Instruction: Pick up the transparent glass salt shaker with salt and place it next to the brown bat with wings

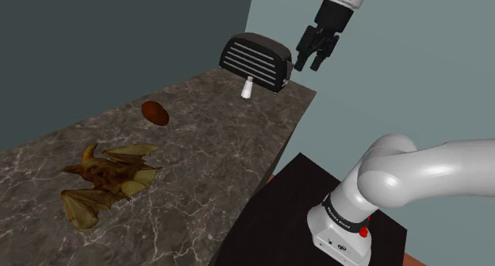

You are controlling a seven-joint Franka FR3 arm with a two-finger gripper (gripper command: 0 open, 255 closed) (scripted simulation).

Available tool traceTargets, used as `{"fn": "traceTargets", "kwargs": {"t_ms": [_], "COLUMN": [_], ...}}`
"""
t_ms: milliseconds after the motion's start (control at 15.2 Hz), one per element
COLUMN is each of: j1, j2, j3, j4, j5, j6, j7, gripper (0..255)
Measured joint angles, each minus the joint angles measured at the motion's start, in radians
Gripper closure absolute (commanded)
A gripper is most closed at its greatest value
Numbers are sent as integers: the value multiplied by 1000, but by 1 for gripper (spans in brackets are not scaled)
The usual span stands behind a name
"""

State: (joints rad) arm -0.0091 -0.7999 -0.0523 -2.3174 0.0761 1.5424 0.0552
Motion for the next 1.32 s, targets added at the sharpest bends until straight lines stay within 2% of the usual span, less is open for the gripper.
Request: {"fn": "traceTargets", "kwargs": {"t_ms": [198, 726, 1320], "j1": [-5, -25, -47], "j2": [32, 268, 595], "j3": [-13, -71, -150], "j4": [2, 43, 211], "j5": [-9, -32, -18], "j6": [29, 219, 370], "j7": [-13, -62, -143], "gripper": [0, 0, 0]}}
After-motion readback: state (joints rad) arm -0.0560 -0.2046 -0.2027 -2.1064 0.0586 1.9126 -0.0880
